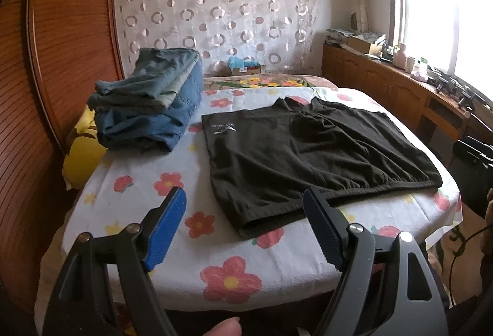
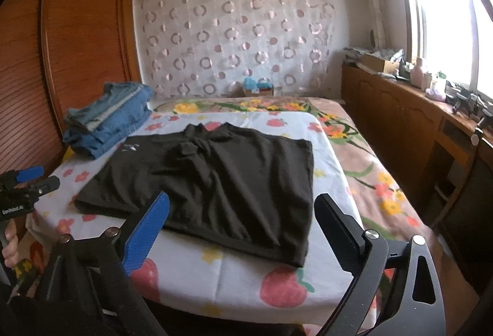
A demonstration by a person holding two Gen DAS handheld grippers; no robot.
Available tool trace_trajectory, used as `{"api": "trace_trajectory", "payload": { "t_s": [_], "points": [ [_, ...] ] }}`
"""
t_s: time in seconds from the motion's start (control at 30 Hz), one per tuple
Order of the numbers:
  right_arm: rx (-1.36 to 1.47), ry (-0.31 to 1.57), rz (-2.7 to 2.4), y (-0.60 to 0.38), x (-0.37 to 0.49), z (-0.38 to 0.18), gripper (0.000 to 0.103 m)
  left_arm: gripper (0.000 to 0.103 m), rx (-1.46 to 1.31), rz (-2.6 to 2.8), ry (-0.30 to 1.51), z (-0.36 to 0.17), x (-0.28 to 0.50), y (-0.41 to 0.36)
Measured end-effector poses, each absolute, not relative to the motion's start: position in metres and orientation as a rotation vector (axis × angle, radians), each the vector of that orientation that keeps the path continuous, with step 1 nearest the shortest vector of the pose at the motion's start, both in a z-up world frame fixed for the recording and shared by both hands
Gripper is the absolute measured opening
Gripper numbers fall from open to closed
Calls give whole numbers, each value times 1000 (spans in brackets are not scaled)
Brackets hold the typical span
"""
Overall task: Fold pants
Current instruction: 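Move both grippers to the waistband edge of the black shorts and close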
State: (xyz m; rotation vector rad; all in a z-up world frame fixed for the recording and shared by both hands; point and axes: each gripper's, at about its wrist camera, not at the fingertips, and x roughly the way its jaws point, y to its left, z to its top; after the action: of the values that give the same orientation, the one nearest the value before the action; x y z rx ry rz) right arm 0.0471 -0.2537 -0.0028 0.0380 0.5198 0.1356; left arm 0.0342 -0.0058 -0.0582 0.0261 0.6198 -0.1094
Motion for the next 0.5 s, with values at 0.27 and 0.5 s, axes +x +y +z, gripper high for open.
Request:
{"api": "trace_trajectory", "payload": {
  "t_s": [0.27, 0.5],
  "points": [
    [27, 613, 138, -282, 54, -24, 73, 79, 24, -123, 670, -73, 43, -2],
    [63, 694, 127, -300, 64, -52, 56, 79, -18, -135, 715, -87, 54, 9]
  ]
}}
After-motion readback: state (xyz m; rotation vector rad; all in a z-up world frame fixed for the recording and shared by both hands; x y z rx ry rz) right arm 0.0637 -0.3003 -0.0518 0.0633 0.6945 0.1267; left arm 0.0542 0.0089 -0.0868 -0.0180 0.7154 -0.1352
